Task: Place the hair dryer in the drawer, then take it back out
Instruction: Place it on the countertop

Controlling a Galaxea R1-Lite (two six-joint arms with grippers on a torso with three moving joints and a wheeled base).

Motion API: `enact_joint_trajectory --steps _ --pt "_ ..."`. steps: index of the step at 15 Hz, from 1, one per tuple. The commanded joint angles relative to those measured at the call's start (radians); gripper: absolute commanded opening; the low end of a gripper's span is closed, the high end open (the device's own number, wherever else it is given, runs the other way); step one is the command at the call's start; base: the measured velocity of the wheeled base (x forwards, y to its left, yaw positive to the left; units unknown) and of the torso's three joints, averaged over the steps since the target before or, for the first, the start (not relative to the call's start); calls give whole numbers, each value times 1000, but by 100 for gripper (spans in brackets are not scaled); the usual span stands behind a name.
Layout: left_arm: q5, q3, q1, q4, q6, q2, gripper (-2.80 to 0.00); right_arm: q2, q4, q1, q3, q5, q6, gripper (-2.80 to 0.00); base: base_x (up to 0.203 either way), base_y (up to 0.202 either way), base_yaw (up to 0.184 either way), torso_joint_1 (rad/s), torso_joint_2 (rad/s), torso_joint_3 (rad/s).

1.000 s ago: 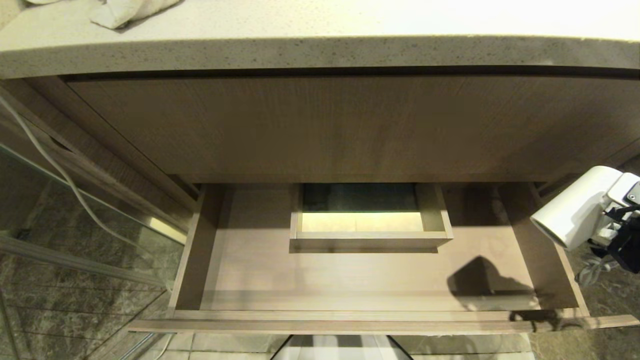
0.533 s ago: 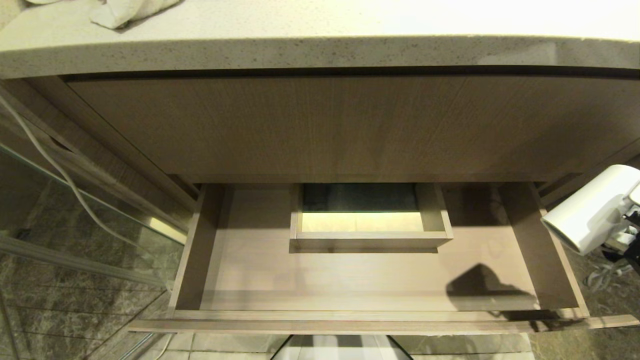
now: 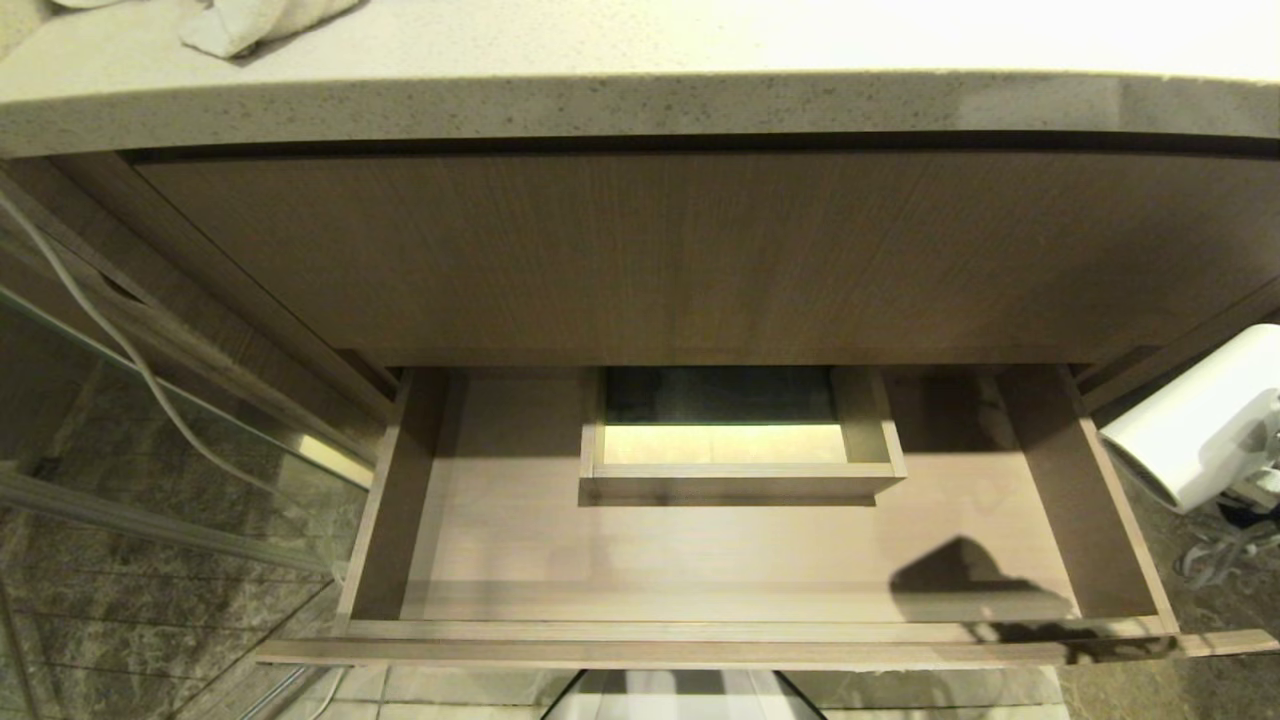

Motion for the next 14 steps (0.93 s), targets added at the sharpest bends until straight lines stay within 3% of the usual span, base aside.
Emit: enact_joint_trajectory --steps 1,10,14 --pt "0 0 0 0 0 -2 -280 -7 -2 0 1 2 -5 -280 0 0 0 0 0 0" --pt "0 0 0 0 0 -1 -280 -31 7 -15 37 1 15 -280 0 0 0 1 -7 -2" --pt "0 0 0 0 0 -2 -280 -49 3 -19 43 1 32 -280 3 -6 51 207 -392 -141"
